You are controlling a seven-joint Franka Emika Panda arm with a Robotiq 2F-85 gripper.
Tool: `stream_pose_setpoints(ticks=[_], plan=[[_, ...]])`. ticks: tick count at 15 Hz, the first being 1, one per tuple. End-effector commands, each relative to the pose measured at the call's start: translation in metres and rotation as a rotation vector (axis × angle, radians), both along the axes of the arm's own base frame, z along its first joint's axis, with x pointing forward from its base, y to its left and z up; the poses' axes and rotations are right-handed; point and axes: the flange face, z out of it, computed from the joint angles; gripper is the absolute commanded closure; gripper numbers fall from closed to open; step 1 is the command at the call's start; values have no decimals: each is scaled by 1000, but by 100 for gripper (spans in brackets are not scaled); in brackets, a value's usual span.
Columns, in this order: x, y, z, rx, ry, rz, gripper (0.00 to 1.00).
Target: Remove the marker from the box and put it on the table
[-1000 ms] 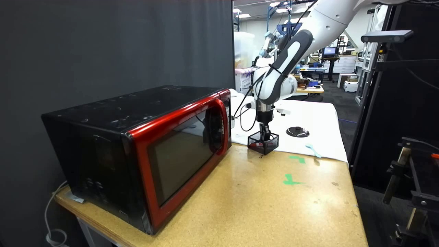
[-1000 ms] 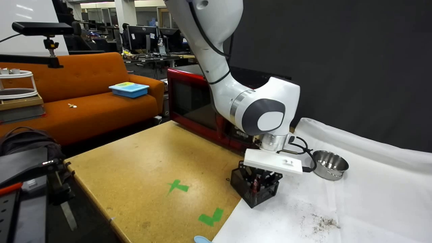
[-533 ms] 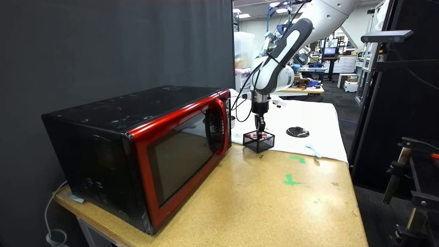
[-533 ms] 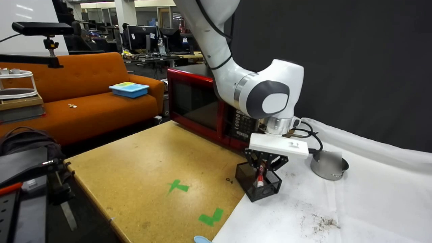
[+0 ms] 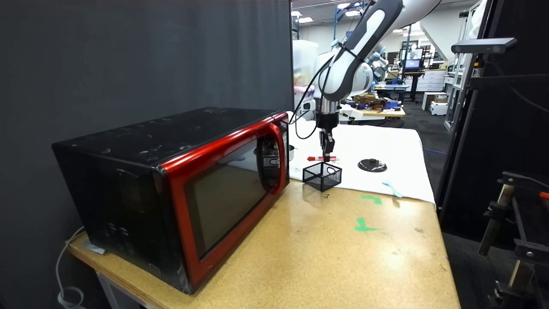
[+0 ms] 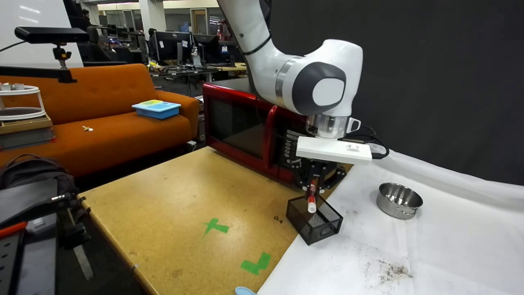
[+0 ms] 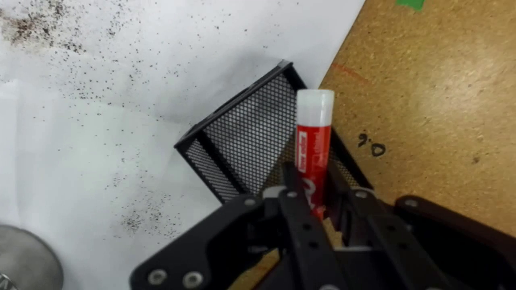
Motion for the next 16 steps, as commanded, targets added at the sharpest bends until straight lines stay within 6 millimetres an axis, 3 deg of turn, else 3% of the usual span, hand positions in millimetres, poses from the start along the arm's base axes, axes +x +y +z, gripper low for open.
stream_pose_setpoints(ticks=[1, 4, 7, 12, 15, 16], plan=[[-43, 20, 7, -36, 32, 114, 95], [-80, 41, -9, -69, 52, 218, 95], [-106, 45, -40, -36, 40, 232, 95], [-134, 49, -84, -3, -32, 218, 95], [-140, 49, -103, -7, -70, 215, 95], [-141, 48, -104, -8, -83, 215, 76]])
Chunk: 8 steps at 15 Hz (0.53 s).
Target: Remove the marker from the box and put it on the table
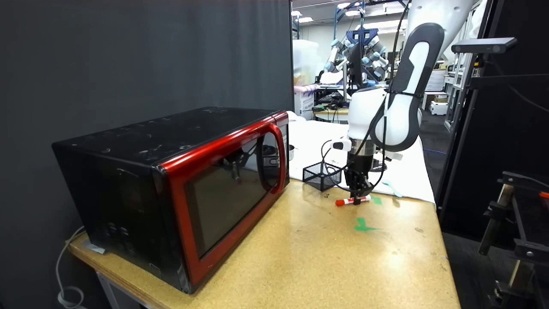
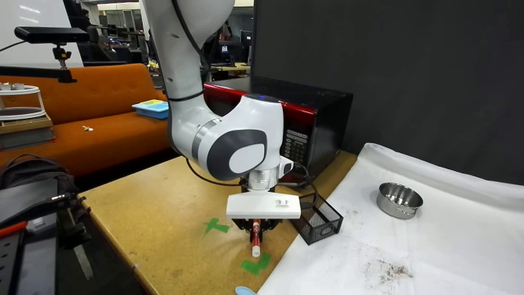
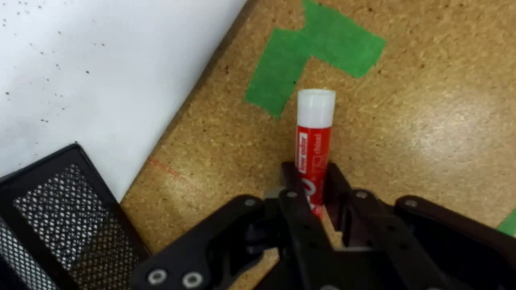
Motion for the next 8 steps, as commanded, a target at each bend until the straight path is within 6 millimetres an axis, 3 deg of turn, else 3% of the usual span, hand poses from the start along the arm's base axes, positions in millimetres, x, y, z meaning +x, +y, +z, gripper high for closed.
stream_pose_setpoints(ticks=[1, 8], plan=[[-2, -6, -3, -5, -54, 3, 55], [1, -18, 18, -40, -44, 18, 6]])
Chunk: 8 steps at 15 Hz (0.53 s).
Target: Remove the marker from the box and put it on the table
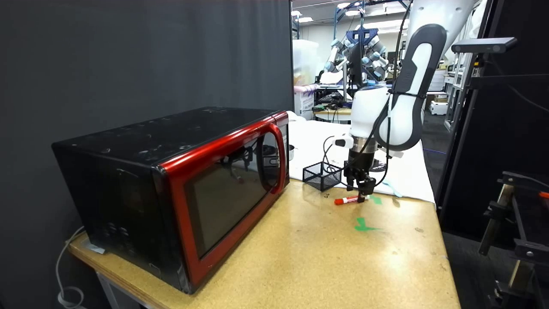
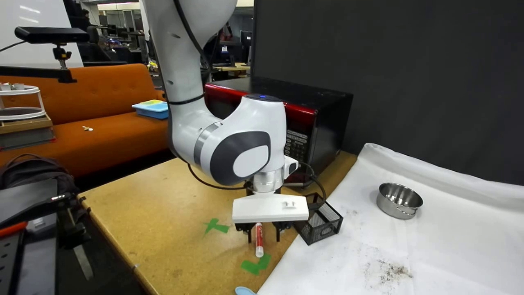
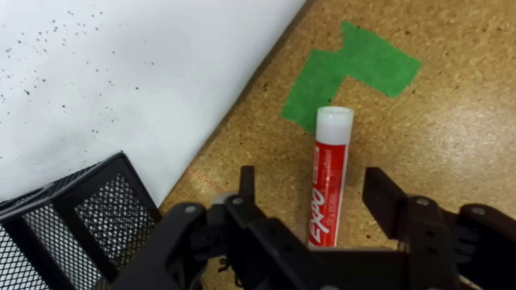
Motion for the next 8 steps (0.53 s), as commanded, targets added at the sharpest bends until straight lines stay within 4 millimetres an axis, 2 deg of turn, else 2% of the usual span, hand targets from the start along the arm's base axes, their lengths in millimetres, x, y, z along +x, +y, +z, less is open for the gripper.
stream_pose_setpoints(ticks=[1, 6, 8], plan=[[2, -3, 16, -19, -4, 10, 1], [10, -3, 35, -30, -26, -1, 0], [14, -7, 50, -43, -18, -37, 0]])
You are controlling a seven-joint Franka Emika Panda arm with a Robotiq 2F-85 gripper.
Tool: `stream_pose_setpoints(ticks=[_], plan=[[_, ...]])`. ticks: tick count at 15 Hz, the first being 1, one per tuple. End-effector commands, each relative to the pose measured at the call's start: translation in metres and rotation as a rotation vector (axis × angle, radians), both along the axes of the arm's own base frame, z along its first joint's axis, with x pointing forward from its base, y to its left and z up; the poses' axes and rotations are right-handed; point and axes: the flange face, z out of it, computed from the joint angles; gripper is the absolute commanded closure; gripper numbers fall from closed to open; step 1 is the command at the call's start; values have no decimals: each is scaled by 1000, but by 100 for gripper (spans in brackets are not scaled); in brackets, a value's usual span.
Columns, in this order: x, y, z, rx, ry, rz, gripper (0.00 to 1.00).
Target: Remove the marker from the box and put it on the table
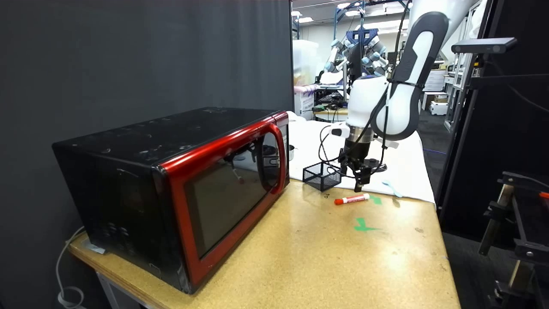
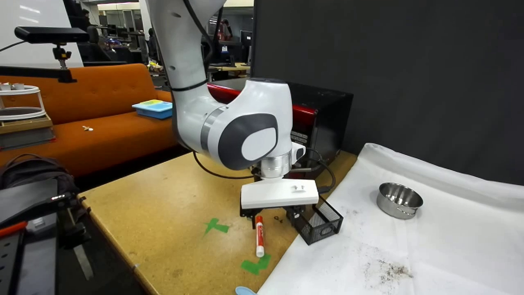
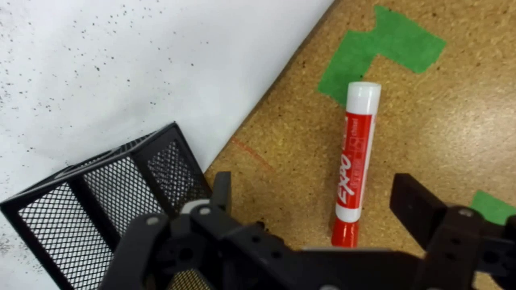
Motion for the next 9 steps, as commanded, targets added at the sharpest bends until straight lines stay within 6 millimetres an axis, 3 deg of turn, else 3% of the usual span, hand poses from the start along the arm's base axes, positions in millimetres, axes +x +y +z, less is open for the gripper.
stream_pose_setpoints(ticks=[1, 9], plan=[[0, -8, 30, -31, 27, -68, 0], [13, -48, 104, 16, 31, -411, 0]])
